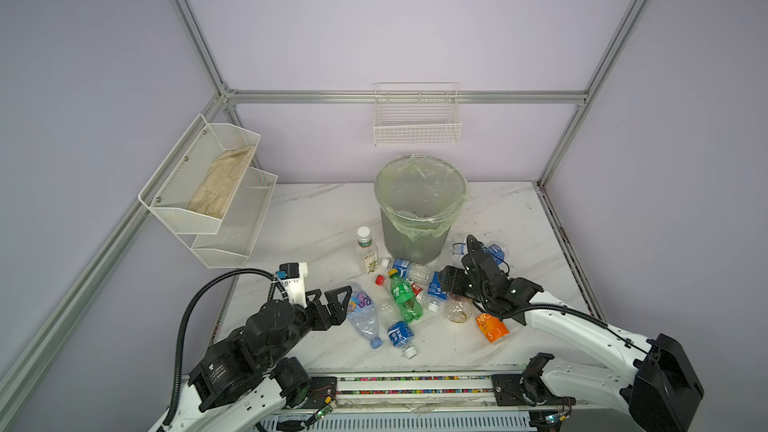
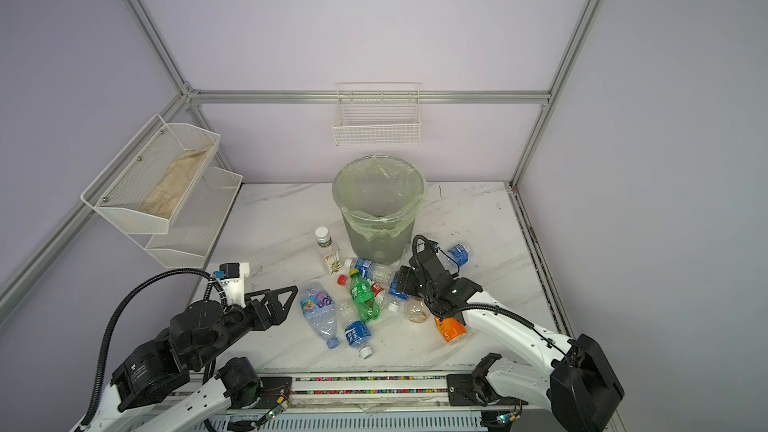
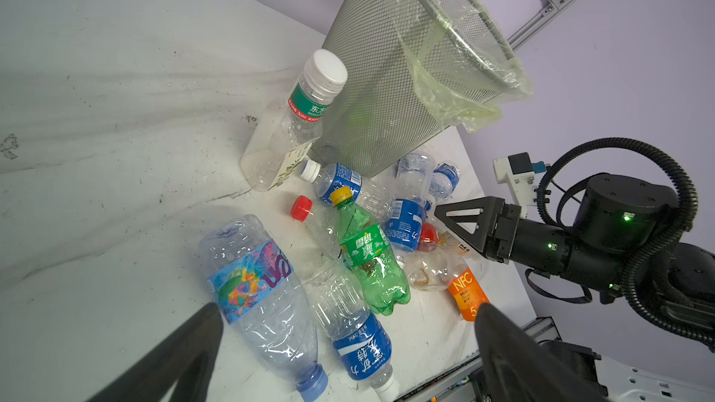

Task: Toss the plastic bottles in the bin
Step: 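Withdraw the left gripper while the right gripper lowers to the blue-labelled bottle, then close the right gripper around the clear blue-labelled bottle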

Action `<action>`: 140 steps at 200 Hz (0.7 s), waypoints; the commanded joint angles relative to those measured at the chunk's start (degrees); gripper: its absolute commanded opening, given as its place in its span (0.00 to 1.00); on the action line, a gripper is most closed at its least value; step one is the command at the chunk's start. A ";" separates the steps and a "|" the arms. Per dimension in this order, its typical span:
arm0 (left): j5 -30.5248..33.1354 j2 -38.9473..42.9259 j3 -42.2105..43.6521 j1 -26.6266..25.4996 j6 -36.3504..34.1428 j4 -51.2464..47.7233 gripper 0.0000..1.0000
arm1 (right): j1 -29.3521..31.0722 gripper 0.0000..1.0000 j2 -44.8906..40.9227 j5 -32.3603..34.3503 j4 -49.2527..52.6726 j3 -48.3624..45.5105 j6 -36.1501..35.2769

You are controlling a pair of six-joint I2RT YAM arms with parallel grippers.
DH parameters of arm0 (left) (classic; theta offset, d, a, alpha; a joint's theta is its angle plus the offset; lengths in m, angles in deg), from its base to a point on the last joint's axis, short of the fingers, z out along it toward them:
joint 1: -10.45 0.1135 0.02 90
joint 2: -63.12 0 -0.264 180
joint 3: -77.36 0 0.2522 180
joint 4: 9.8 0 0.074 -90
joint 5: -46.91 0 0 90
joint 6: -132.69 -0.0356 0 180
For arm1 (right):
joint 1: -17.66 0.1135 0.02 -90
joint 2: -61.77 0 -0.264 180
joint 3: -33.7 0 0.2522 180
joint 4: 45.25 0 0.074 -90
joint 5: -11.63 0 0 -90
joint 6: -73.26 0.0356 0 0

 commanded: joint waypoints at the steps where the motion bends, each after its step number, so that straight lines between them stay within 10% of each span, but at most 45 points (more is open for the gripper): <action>1: -1.05 0.76 2.43 -0.21 1.34 0.22 1.00 | -0.18 0.81 2.42 1.61 -2.75 0.96 0.70; 140: -1.82 3.68 4.81 -0.19 3.47 -0.94 1.00 | -2.51 0.77 15.11 2.48 -7.55 4.79 0.94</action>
